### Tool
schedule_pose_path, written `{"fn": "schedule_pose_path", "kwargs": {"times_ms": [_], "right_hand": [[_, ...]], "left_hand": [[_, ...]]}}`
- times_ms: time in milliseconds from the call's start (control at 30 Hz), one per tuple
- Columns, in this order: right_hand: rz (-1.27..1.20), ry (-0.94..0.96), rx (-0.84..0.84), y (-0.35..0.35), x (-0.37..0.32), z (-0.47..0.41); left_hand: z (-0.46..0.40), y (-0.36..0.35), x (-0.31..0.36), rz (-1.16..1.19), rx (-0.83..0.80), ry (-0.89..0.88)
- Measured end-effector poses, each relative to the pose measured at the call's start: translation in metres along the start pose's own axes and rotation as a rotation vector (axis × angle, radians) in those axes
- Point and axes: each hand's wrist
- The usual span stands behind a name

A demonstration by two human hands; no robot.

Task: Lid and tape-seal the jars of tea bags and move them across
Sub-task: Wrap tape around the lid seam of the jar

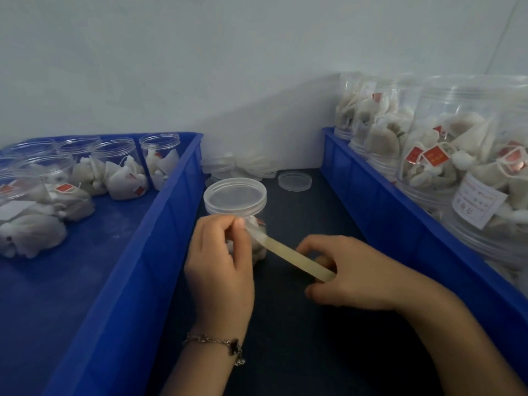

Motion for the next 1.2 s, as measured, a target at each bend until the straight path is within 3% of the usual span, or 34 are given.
{"fn": "schedule_pose_path", "kwargs": {"times_ms": [133, 267, 533, 667, 767, 1200], "right_hand": [[0.038, -0.099, 0.347, 0.003, 0.009, -0.003], [0.262, -0.194, 0.559, 0.001, 0.016, -0.007], [0.011, 0.028, 0.585, -0.009, 0.014, -0.007], [0.079, 0.037, 0.810, -0.008, 0.016, -0.012], [0.097, 0.064, 0.881, -0.013, 0.019, -0.016], [0.149, 0.032, 0.865, -0.023, 0.030, -0.039]], "left_hand": [[0.001, -0.001, 0.002, -0.004, 0.036, 0.028], [-0.002, 0.003, 0.004, 0.004, 0.131, -0.066], [0.001, -0.006, -0.011, 0.100, 0.162, 0.257], [0.007, -0.013, -0.014, 0.102, 0.120, 0.279], [0.009, -0.017, -0.015, 0.092, 0.126, 0.312], [0.008, -0.026, -0.023, 0.081, 0.135, 0.387]]}}
Point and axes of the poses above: each hand's wrist, its own z-axis away from the middle knuckle, its own y-axis out of the back of the hand, x = y × z, and after that the axes turned 2 degrees about -z, right-handed
